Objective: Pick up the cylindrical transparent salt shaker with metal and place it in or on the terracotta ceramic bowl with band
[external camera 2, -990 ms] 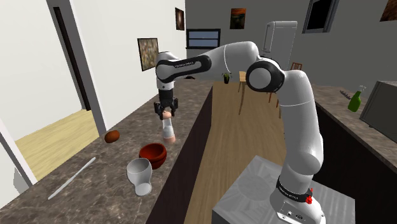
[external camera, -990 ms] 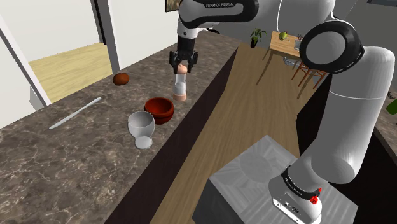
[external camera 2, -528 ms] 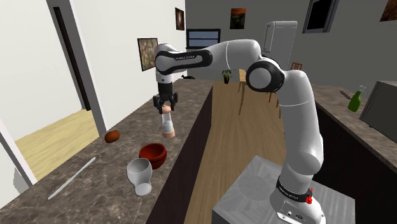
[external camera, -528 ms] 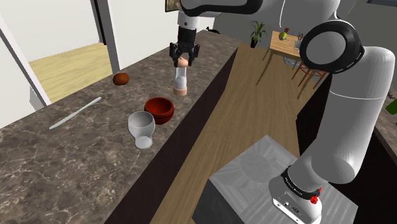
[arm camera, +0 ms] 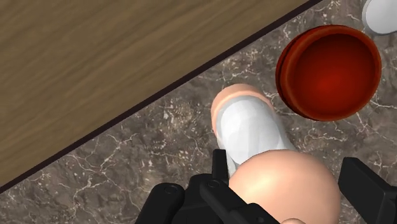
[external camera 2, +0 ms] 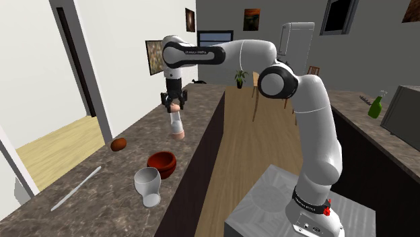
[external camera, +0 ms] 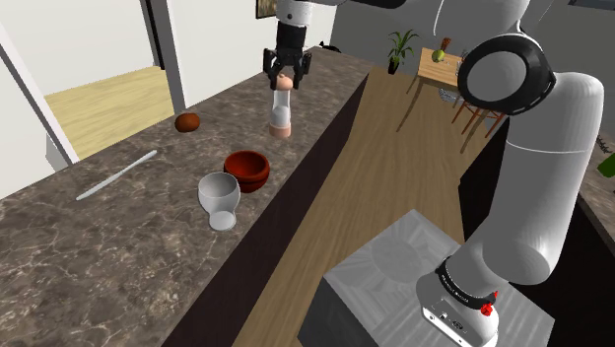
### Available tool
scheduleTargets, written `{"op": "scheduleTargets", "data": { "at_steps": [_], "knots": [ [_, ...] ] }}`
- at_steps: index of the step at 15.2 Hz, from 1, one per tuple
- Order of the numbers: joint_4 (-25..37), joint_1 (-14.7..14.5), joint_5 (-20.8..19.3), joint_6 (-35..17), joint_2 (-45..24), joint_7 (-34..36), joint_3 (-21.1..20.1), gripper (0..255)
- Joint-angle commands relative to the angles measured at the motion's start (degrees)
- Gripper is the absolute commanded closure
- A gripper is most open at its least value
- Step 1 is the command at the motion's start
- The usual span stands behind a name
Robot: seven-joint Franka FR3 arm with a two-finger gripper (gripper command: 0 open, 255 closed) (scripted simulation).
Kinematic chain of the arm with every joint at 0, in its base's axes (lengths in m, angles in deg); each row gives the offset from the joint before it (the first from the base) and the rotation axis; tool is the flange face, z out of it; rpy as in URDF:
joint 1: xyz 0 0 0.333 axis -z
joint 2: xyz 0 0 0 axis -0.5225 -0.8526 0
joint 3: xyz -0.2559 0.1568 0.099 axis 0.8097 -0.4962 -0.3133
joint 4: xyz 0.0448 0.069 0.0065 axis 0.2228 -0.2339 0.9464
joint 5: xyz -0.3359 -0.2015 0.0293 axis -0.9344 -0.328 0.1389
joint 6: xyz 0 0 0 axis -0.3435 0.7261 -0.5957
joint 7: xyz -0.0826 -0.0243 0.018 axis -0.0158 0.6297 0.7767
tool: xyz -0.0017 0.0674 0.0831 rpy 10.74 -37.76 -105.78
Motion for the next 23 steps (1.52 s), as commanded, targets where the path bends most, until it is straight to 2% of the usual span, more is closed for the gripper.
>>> {"op": "scheduleTargets", "data": {
  "at_steps": [1, 3, 10, 13, 16, 19, 23],
  "knots": [
    [2.0, -0.1, 0.0, 1.8, -0.3, 0.1, 0.0, 255],
    [3.9, -0.1, -0.1, 3.1, -0.7, 0.2, 0.0, 255],
    [11.1, -6.1, -0.9, 8.8, -1.8, 8.1, -2.2, 255],
    [17.2, -9.2, -1.6, 12.4, -4.0, 11.6, -3.0, 255],
    [26.1, -12.4, -2.4, 17.1, -8.0, 14.8, -3.5, 255],
    [17.5, -11.6, -1.9, 12.2, -4.4, 14.5, -3.6, 255],
    [9.7, -11.0, -1.4, 7.3, -1.6, 14.2, -3.6, 255]
  ]
}}
